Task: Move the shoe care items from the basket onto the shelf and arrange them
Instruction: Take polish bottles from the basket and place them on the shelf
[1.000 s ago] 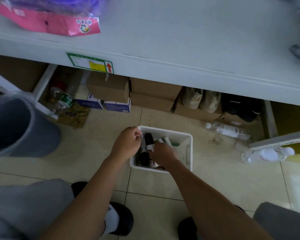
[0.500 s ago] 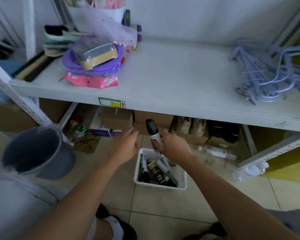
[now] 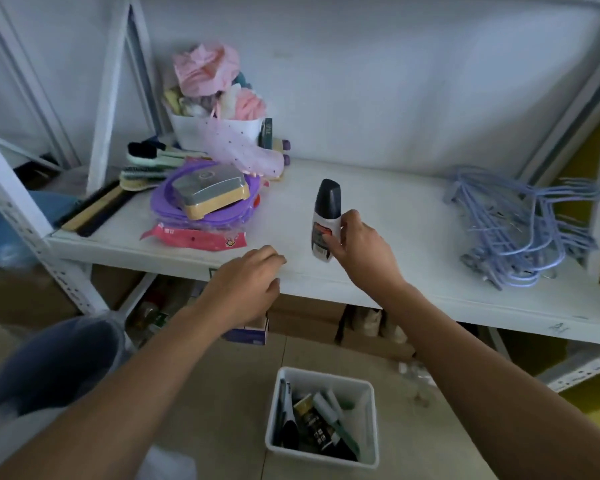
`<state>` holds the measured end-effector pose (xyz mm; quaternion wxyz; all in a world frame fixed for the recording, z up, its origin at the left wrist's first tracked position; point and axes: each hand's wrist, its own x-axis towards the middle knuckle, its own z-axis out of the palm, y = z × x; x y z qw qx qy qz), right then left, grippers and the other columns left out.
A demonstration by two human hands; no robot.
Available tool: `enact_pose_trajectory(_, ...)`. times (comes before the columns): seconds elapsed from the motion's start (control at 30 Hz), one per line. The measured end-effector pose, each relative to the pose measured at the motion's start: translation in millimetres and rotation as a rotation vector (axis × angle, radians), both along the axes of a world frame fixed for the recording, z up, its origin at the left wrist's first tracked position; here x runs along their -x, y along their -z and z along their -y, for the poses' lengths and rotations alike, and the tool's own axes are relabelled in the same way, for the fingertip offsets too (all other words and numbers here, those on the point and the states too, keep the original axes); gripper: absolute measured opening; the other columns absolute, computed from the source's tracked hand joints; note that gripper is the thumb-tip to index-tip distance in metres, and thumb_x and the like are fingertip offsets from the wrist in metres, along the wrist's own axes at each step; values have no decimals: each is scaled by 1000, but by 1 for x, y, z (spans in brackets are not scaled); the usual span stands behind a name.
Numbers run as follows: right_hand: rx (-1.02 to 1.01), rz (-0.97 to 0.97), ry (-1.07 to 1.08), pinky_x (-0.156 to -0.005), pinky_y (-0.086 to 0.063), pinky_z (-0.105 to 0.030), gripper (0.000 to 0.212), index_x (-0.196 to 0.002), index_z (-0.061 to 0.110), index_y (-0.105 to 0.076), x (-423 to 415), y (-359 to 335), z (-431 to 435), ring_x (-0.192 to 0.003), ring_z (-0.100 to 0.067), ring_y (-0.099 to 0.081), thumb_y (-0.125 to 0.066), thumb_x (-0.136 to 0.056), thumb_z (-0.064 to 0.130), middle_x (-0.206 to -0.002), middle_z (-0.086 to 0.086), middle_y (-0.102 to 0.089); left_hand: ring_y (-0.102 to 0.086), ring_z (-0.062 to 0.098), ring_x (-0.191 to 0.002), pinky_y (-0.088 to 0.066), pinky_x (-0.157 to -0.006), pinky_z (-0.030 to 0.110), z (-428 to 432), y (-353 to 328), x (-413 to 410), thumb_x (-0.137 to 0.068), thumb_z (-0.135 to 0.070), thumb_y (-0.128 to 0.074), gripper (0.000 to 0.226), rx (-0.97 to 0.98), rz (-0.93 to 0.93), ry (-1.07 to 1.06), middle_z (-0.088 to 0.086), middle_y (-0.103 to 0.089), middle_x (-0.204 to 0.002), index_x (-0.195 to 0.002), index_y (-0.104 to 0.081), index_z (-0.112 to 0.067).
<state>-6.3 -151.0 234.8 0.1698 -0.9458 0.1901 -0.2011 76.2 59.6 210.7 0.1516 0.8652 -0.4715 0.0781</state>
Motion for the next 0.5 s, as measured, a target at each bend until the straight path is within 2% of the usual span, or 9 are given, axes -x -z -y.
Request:
enact_pose_trajectory(0.1, -47, -25, 36, -57, -43, -37, 27, -104, 17, -37, -31, 13, 12, -75, -30, -59, -45, -101, 43, -97, -6, -64, -55, 11, -119, -52, -92, 28, 11, 6, -13, -102, -32, -51, 44, 16, -42, 18, -9, -48, -141, -144, -48, -23)
enact_pose_trajectory(0.2, -93, 4, 37, -52, -38, -33, 26, -106, 18, -36, -58, 21, 20, -73, -27, -58, -43, -103, 43, -100, -5, -64, -54, 11, -120, -52, -92, 30, 18, 11, -28, -103, -39, -46, 45, 2, -52, 25, -9, -46, -143, -146, -46, -23)
enact_pose_trajectory(0.33, -133, 26, 36, -63, -53, -41, 24, -115, 20, -37, -83, 27, 23, -79, -26, -62, -41, -103, 40, -111, -7, -66, -51, 9, -122, -49, -91, 27, 20, 12, -39, -105, -44, -39, 47, 3, -75, 45, -9, -44, -145, -148, -42, -24)
enact_pose_trajectory(0.5, -140, 43, 47, -67, -51, -40, 27, -118, 21, -35, -88, 36, 21, -86, -25, -62, -44, -102, 41, -116, -5, -63, -50, 11, -126, -48, -93, 28, 26, 13, -39, -106, -50, -33, 53, 7, -50, 57, -5, -41, -150, -150, -37, -23)
